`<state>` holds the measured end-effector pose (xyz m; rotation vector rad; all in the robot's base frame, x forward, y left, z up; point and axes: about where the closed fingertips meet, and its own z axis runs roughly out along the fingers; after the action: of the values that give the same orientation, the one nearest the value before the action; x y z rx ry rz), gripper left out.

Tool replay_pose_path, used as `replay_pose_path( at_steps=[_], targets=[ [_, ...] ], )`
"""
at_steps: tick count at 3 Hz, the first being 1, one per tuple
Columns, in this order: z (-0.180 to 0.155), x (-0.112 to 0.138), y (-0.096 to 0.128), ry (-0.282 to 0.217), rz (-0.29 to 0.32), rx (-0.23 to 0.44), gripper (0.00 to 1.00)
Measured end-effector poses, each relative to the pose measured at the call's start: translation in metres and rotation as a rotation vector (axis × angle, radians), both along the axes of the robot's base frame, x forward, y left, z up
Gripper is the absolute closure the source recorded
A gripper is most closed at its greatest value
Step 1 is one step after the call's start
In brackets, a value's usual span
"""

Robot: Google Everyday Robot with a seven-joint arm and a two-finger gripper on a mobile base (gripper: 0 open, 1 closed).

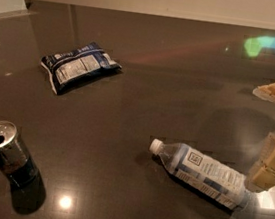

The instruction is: Move blue plastic bottle near blue chip bag

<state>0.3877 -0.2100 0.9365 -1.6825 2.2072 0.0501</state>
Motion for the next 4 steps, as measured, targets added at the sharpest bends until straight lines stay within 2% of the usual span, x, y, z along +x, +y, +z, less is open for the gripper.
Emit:
replay_pose_path(
  at_steps=[2,3,4],
  targets=[
    [-0.037,-0.035,0.01,0.064,-0.01,0.07,0.0],
    [-0.071,-0.045,0.02,0.072,-0.036,0.033,0.0],
    [-0.083,-0.044,0.025,0.073,-0.041,0.016,0.02]
  ],
)
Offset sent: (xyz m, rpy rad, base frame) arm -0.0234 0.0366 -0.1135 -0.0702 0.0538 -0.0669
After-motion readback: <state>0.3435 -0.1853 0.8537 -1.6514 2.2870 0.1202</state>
